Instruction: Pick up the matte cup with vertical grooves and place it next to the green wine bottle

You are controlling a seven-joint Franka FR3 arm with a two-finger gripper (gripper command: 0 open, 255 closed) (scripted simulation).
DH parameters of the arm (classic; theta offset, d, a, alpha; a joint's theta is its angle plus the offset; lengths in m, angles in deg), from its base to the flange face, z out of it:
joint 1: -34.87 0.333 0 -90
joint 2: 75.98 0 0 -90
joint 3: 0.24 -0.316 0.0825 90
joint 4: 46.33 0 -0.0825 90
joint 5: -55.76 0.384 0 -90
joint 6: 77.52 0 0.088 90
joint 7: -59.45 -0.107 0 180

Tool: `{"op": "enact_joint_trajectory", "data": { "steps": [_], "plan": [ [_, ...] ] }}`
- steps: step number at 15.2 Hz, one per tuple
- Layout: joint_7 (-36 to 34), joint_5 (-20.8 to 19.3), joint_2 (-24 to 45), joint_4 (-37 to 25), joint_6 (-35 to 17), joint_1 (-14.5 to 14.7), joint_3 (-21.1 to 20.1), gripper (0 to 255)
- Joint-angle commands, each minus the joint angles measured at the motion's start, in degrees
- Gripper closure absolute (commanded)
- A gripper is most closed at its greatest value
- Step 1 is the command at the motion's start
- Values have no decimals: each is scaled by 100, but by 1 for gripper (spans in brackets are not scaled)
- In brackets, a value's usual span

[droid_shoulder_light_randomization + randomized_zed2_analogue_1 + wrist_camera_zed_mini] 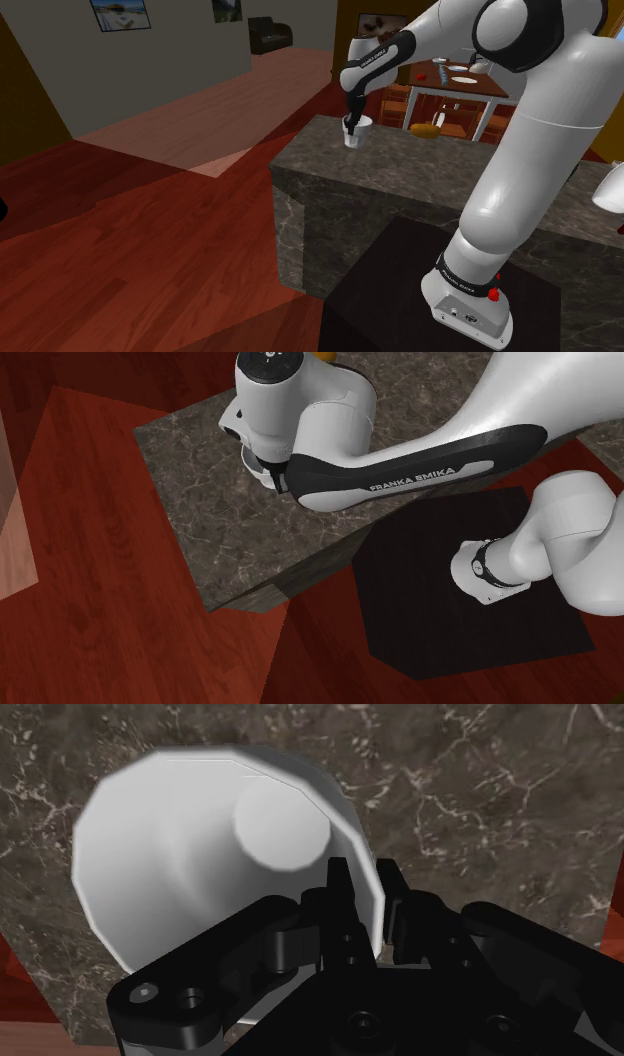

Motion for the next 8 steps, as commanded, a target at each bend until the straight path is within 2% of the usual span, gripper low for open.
{"op": "enact_joint_trajectory", "data": {
  "steps": [1,8],
  "plan": [
    [3,-7,-62,-93,153,7,-4,255],
    [30,-26,-271,-411,674,22,-17,255]
  ]
}}
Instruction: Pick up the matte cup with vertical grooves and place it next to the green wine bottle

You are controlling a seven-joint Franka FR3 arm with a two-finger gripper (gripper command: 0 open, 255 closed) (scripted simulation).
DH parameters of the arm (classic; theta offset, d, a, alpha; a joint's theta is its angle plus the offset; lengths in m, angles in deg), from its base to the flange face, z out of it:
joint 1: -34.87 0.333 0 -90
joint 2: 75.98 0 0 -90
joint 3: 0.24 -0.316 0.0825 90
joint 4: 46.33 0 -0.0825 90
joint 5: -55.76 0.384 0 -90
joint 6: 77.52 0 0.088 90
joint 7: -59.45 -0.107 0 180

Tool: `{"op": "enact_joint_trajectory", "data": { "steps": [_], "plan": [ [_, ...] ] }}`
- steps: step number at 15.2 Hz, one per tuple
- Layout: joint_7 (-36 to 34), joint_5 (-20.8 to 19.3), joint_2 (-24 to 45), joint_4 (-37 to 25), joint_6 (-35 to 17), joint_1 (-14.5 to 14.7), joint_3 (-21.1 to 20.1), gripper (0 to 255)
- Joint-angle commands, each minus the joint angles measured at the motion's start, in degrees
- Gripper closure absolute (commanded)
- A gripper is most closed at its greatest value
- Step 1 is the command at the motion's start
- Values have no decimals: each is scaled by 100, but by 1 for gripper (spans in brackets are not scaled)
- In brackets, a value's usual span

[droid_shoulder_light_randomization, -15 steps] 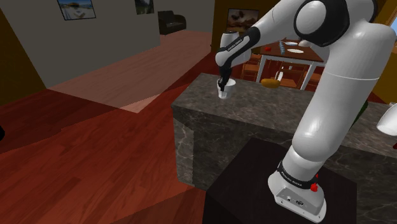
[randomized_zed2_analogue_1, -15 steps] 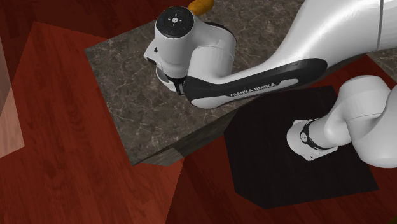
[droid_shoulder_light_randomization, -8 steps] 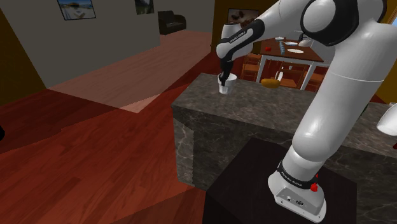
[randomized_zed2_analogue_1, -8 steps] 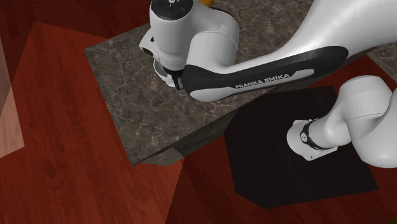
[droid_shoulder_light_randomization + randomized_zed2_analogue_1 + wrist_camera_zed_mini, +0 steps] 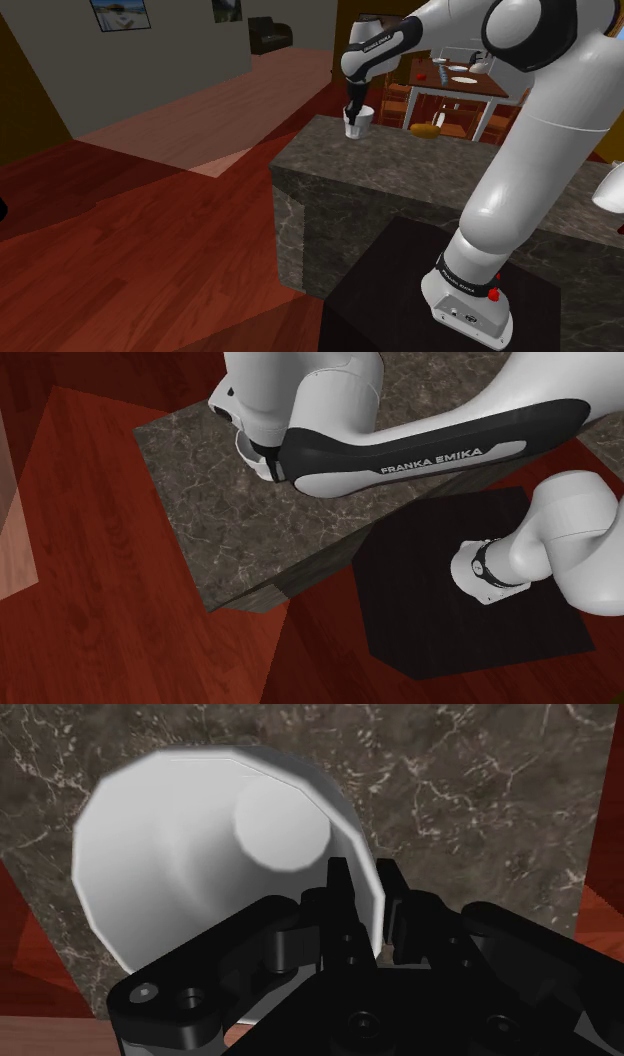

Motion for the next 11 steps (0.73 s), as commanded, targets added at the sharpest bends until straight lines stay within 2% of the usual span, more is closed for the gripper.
{"op": "enact_joint_trajectory", "data": {
  "steps": [1,11],
  "plan": [
    [2,-10,-70,-80,148,7,-6,255],
    [61,-9,-253,-652,897,25,-27,255]
  ]
}}
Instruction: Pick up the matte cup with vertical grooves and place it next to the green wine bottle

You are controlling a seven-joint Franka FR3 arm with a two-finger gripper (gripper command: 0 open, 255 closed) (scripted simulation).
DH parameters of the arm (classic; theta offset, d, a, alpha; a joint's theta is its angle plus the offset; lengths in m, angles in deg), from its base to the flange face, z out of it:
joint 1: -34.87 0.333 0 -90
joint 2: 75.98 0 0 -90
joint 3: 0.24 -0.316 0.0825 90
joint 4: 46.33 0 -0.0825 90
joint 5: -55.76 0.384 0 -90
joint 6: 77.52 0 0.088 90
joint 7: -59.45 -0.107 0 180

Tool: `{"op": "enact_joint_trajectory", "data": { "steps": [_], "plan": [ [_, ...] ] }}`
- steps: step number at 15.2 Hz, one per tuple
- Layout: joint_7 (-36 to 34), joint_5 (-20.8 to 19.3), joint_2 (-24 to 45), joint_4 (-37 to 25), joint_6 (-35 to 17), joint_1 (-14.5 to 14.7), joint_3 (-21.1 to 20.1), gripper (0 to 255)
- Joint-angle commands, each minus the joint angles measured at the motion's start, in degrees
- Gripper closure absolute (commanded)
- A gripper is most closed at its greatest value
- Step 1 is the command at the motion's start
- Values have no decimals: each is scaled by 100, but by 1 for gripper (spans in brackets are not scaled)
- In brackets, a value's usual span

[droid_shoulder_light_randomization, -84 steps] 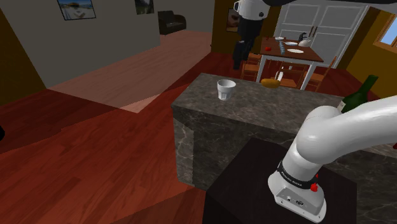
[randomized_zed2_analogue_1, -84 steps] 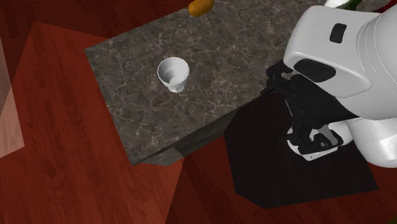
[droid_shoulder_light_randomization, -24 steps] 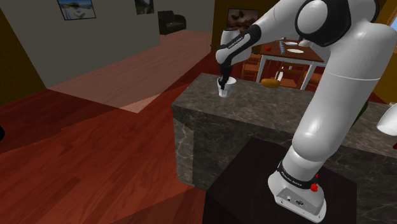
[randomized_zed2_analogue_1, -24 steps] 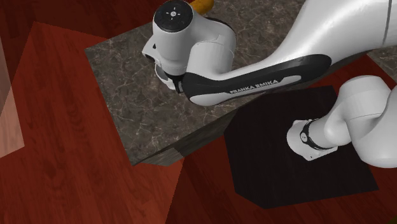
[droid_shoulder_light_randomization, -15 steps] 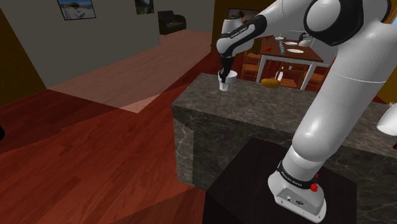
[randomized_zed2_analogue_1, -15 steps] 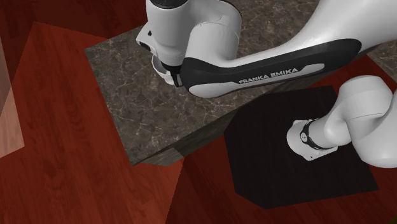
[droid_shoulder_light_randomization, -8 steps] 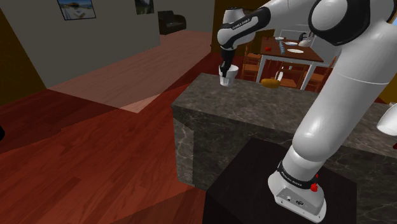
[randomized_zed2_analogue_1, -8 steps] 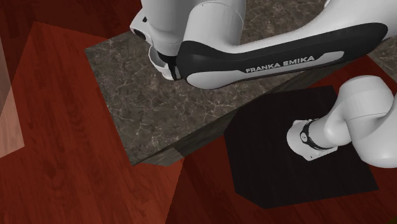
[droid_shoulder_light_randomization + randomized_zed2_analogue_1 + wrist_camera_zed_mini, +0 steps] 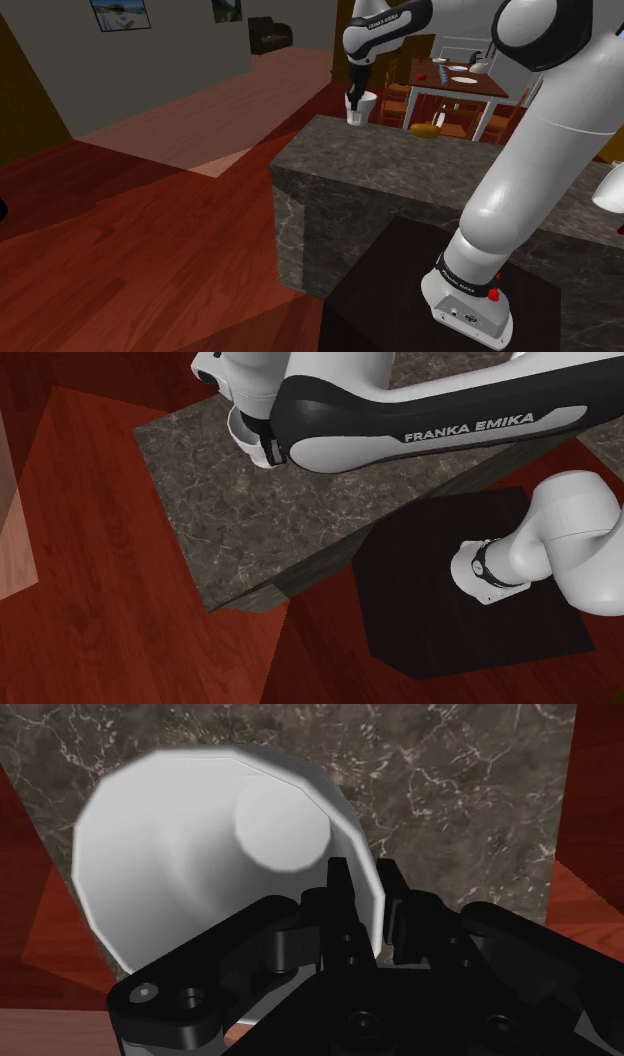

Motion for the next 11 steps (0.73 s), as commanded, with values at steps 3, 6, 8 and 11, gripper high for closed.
{"op": "enact_joint_trajectory", "data": {
  "steps": [3,6,8,11],
  "plan": [
    [30,5,-47,-247,291,5,-6,255],
    [53,13,-67,-456,518,9,-11,255],
    [69,19,-73,-602,670,12,-14,255],
    [96,29,-74,-832,899,15,-18,255]
  ]
}}
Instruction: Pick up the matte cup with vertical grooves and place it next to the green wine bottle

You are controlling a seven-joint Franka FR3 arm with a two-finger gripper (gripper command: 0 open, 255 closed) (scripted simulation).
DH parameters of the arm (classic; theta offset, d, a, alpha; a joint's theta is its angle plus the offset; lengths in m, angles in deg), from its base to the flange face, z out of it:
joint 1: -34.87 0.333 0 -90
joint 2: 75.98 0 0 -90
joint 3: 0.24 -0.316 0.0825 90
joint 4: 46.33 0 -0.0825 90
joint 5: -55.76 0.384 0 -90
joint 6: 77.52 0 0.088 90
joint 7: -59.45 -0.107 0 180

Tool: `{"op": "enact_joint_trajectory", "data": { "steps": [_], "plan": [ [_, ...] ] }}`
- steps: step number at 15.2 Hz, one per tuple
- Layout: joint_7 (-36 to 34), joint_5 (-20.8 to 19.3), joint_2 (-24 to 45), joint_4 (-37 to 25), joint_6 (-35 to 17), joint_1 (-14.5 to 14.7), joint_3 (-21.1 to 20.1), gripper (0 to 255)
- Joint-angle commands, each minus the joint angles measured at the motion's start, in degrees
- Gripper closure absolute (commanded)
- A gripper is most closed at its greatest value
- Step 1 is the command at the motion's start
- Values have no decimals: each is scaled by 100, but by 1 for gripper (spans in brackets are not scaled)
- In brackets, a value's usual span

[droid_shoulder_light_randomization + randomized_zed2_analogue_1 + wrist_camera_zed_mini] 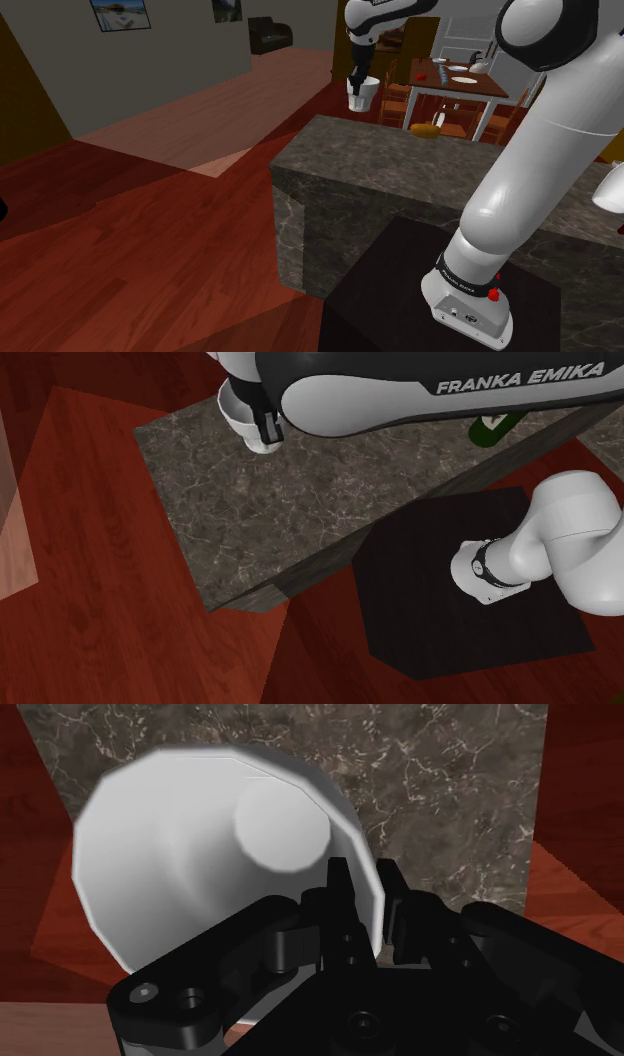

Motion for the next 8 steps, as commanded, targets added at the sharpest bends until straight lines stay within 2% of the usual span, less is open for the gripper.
{"op": "enact_joint_trajectory", "data": {
  "steps": [1,8],
  "plan": [
    [31,11,10,-170,157,-3,4,255],
    [101,46,67,-774,701,1,0,255]
  ]
}}
